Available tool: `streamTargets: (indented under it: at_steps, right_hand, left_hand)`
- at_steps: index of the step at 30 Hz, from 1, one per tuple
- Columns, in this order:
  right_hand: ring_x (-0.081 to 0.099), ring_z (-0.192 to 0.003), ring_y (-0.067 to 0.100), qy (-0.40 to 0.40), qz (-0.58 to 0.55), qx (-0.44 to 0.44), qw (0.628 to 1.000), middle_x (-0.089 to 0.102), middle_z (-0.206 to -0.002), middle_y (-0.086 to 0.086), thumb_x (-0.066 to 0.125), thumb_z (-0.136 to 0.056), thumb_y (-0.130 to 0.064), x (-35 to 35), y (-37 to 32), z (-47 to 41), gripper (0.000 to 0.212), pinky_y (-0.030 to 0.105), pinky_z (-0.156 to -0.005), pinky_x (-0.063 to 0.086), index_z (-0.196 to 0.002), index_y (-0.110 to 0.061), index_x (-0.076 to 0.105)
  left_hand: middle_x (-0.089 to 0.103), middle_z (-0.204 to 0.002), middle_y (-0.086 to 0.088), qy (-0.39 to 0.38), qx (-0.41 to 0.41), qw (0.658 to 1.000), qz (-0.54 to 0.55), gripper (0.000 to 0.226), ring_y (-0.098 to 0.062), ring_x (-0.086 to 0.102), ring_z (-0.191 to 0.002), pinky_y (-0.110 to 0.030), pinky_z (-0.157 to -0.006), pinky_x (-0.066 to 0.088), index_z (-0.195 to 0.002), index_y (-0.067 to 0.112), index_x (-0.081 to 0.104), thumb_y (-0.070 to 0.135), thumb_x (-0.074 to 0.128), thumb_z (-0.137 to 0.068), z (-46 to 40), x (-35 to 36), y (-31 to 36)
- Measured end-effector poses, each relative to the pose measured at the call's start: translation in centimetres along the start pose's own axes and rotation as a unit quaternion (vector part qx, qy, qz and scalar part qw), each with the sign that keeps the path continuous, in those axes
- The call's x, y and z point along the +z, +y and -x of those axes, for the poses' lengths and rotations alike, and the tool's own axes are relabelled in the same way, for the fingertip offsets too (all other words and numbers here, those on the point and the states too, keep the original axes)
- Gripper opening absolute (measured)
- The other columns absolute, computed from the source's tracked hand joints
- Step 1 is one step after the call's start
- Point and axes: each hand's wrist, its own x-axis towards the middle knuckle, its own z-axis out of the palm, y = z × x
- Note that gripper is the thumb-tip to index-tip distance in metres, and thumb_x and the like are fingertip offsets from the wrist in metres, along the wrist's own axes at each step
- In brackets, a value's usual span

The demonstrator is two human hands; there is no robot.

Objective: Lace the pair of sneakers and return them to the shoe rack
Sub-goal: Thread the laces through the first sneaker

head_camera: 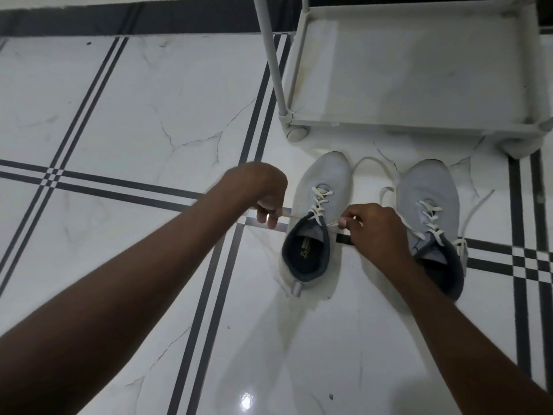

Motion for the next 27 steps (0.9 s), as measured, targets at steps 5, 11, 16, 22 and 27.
streamTargets:
  at_steps: [5,11,16,22,27]
  right_hand:
    - [0.063,-0.076,0.029,-0.015,-0.021,0.008,1.0,0.07,-0.077,0.003,0.058,-0.087,-0.029,-0.1,-0.5,0.1,0.015,0.037,-0.07,0.052,-0.08,-0.024,0.069]
    - [0.064,-0.073,0.025,-0.029,-0.024,-0.002,0.999,0.067,-0.068,-0.004,0.057,-0.085,-0.021,-0.1,-0.1,0.6,0.018,0.037,-0.066,0.054,-0.072,-0.023,0.07]
    - [0.059,-0.066,0.025,-0.03,-0.014,0.002,0.999,0.065,-0.065,0.0,0.055,-0.085,-0.02,-0.6,0.9,0.3,0.028,0.035,-0.063,0.05,-0.059,-0.029,0.058]
    - [0.06,-0.068,0.032,-0.003,0.014,0.049,0.999,0.065,-0.066,0.008,0.054,-0.078,-0.012,-0.9,1.1,-0.1,0.023,0.033,-0.056,0.047,-0.057,-0.023,0.056]
    - [0.053,-0.064,0.029,0.019,0.066,0.062,0.996,0.057,-0.064,0.005,0.056,-0.082,-0.011,-0.6,0.3,0.1,0.021,0.029,-0.058,0.036,-0.064,-0.02,0.06]
  left_hand:
    - [0.07,-0.058,0.005,0.214,0.104,0.967,0.09,0.025,-0.01,0.072,-0.058,-0.03,-0.07,0.061,-0.059,0.018,0.066,0.008,0.071,-0.082,-2.3,4.5,-0.2]
    - [0.072,-0.062,0.008,0.321,0.177,0.916,0.163,0.015,-0.004,0.066,-0.058,-0.029,-0.07,0.057,-0.082,0.021,0.078,0.022,0.065,-0.089,-3.2,6.5,-0.5]
    - [0.077,-0.085,0.006,0.367,0.167,0.903,0.15,0.024,-0.016,0.069,-0.07,-0.031,-0.066,0.056,-0.093,0.026,0.077,0.011,0.058,-0.09,-3.9,8.4,-3.0]
    - [0.06,-0.058,0.006,0.374,0.137,0.912,0.096,0.028,-0.016,0.052,-0.05,-0.03,-0.051,0.049,-0.086,0.03,0.076,0.018,0.053,-0.095,-3.7,10.1,-4.3]
    - [0.073,-0.071,0.001,0.372,0.146,0.914,0.068,0.026,-0.015,0.056,-0.055,-0.03,-0.053,0.052,-0.089,0.029,0.076,0.017,0.055,-0.094,-4.3,10.5,-4.6]
